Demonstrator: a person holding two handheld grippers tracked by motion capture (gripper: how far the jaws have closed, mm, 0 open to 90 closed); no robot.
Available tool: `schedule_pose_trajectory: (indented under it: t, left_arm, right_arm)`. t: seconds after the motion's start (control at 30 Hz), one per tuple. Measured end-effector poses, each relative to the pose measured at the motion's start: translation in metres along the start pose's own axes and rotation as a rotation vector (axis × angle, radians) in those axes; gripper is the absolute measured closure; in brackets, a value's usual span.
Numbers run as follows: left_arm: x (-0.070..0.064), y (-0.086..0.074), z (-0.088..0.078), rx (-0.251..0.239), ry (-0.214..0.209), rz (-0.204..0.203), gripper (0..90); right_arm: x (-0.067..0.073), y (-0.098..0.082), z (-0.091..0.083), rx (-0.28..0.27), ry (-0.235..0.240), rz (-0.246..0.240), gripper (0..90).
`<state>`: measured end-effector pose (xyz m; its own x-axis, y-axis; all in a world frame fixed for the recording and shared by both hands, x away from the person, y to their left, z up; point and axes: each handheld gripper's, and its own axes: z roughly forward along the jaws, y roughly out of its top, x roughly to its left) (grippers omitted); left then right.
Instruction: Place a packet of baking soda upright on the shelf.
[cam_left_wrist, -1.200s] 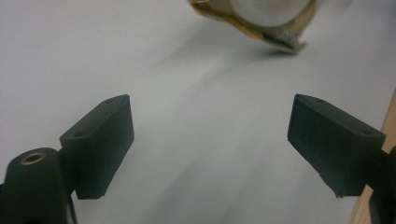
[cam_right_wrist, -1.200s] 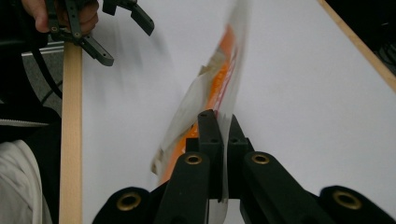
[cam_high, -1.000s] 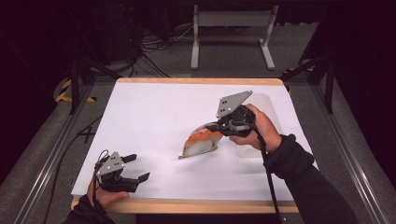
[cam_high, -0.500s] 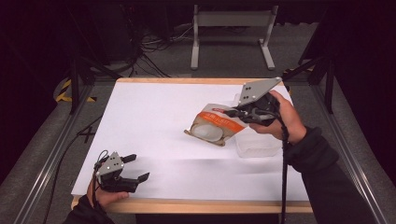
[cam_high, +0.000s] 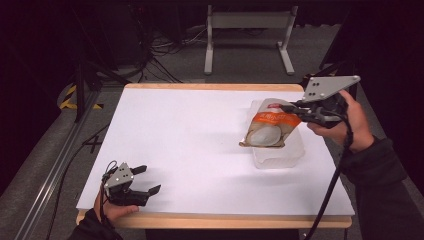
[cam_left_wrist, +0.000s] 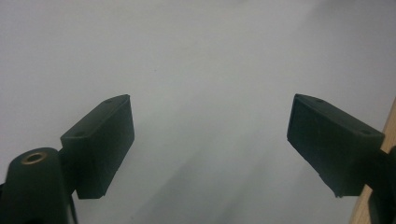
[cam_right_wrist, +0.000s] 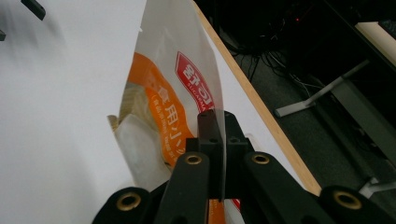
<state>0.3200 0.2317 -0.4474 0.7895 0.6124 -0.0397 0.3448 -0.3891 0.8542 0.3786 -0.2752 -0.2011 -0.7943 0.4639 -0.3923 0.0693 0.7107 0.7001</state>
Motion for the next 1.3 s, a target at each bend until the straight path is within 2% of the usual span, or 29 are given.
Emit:
schedule_pose_trajectory:
  t: [0.2, 0.27, 0.4, 0.43, 0.47, 0.63, 0.73, 0.8, 0.97, 1.13, 1.3]
  left_arm:
    - [-0.001, 0.001, 0.001, 0.002, -0.002, 0.011, 15.5]
    - [-0.001, 0.001, 0.002, 0.002, -0.004, 0.007, 15.6]
    - [-0.001, 0.0, 0.003, -0.001, -0.005, -0.011, 15.5]
    - [-0.001, 0.0, 0.003, -0.001, -0.005, -0.011, 15.5]
    - [0.0, 0.001, 0.003, 0.0, -0.005, -0.007, 15.5]
    - [0.0, 0.001, 0.004, 0.002, -0.006, -0.001, 15.5]
    - [0.0, 0.001, 0.004, 0.001, -0.006, -0.004, 15.5]
    - [0.0, 0.001, 0.004, 0.003, -0.007, -0.003, 15.5]
    - [0.0, 0.001, 0.004, 0.003, -0.007, -0.004, 15.5]
    - [-0.001, 0.001, 0.004, 0.004, -0.01, -0.006, 15.5]
    - [-0.001, 0.001, 0.005, 0.013, -0.01, -0.012, 15.5]
  right_arm:
    - [-0.006, -0.017, -0.012, 0.02, -0.038, 0.004, 90.0]
    - [-0.007, -0.021, -0.013, 0.016, -0.028, 0.012, 90.0]
    - [-0.009, -0.033, -0.016, 0.03, 0.003, -0.016, 90.0]
    - [-0.009, -0.033, -0.016, 0.03, 0.003, -0.016, 90.0]
    - [-0.009, -0.037, -0.016, 0.032, 0.032, -0.027, 90.0]
    - [-0.008, -0.044, -0.011, 0.045, 0.069, -0.037, 90.0]
    - [-0.006, -0.046, -0.009, 0.045, 0.053, -0.046, 90.0]
    - [-0.006, -0.047, -0.01, 0.045, 0.078, -0.054, 90.0]
    - [-0.007, -0.05, -0.006, 0.08, 0.09, -0.051, 90.0]
    - [-0.005, -0.055, 0.0, 0.084, 0.116, -0.056, 90.0]
    - [-0.007, -0.057, -0.005, 0.084, 0.125, -0.055, 90.0]
